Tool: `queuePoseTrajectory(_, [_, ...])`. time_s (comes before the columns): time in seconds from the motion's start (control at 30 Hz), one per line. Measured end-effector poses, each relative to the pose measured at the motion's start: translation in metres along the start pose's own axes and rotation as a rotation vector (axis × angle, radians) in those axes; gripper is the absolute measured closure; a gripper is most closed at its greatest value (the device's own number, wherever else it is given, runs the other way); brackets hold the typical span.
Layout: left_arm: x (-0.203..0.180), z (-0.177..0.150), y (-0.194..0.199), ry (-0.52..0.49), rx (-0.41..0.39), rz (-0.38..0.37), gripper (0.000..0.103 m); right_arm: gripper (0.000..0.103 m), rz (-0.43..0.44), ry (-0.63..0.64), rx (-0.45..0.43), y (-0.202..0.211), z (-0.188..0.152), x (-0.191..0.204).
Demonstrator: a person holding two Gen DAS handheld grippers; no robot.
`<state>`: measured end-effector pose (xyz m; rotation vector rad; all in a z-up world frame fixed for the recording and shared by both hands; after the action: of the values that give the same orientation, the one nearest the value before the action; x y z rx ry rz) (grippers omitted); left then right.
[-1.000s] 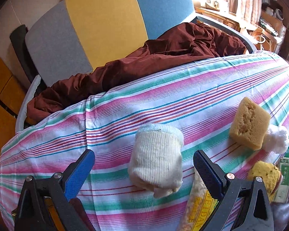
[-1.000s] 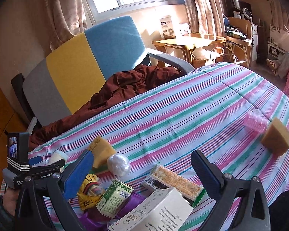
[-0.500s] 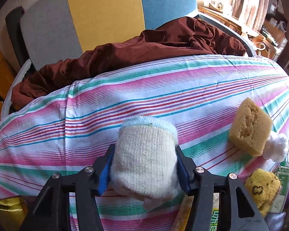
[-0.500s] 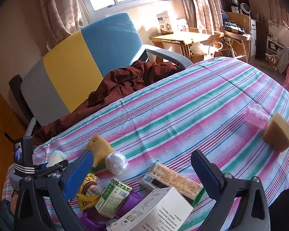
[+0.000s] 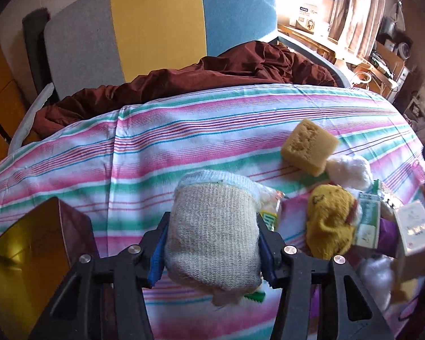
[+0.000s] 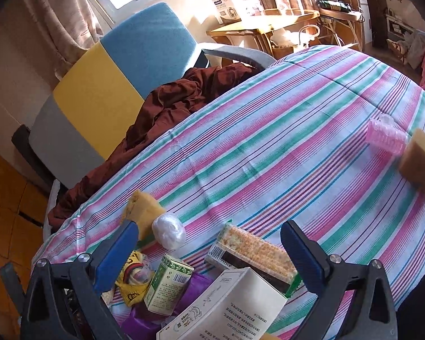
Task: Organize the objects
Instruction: 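Carry the knit roll toward the gold tray while the right gripper grasps the white box, then lower the knit roll into the gold tray and open the left gripper while the right holds the box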
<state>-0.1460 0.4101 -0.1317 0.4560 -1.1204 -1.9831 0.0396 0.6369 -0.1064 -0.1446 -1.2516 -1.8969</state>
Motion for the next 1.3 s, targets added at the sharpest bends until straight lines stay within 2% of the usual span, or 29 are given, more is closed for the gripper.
queuePoseTrajectory(0.07, [-0.001,-0.011,0.017,0.022,-0.012,-0.03,0.049,0.0,-0.013,-0.009,0.015,-0.002,-0.004,-0.003])
queuePoseTrajectory(0.23, [0.004,-0.034,0.058,0.039,-0.056,-0.05,0.049,0.0,-0.047,-0.058,0.013,-0.002,-0.006,-0.017])
queuePoseTrajectory(0.37, [0.012,-0.052,0.081,0.055,-0.076,-0.061,0.049,0.0,-0.07,-0.115,0.052,-0.002,-0.015,-0.029])
queuePoseTrajectory(0.53, [0.03,-0.074,0.104,0.086,-0.097,-0.07,0.049,0.001,-0.107,-0.115,0.032,0.023,-0.022,-0.03])
queuePoseTrajectory(0.63, [0.043,-0.085,0.112,0.102,-0.106,-0.067,0.049,0.001,-0.132,-0.117,0.059,0.031,-0.037,-0.035])
queuePoseTrajectory(0.83, [0.065,-0.103,0.124,0.142,-0.122,-0.058,0.049,0.002,-0.072,-0.141,0.114,0.026,-0.063,-0.031])
queuePoseTrajectory(0.87, [0.069,-0.105,0.125,0.15,-0.123,-0.056,0.049,0.004,-0.064,-0.136,0.118,0.024,-0.064,-0.028])
queuePoseTrajectory(0.97, [0.08,-0.114,0.129,0.176,-0.125,-0.048,0.049,0.019,-0.059,-0.083,0.132,0.015,-0.065,-0.016])
queuePoseTrajectory(1.03, [0.09,-0.119,0.131,0.188,-0.128,-0.033,0.049,0.038,-0.059,-0.038,0.157,0.006,-0.069,-0.007])
queuePoseTrajectory(1.13, [0.107,-0.13,0.134,0.215,-0.127,-0.007,0.048,0.043,-0.048,0.032,0.181,-0.001,-0.077,0.006])
queuePoseTrajectory(1.3, [0.143,-0.152,0.134,0.277,-0.106,0.054,0.048,0.043,-0.074,0.128,0.179,-0.004,-0.08,0.016])
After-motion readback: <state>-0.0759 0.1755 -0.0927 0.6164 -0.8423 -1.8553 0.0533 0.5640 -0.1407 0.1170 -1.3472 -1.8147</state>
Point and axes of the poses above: each gripper's, at about its wrist camera, not at the fingertips, and y roughly against the way its jaws point, x to its left, z to its top, the point moved 9 cm from there along -y, roughly the way its jaws point, and after that the axes turned 6 degrees about z, right-handed, at the moved point
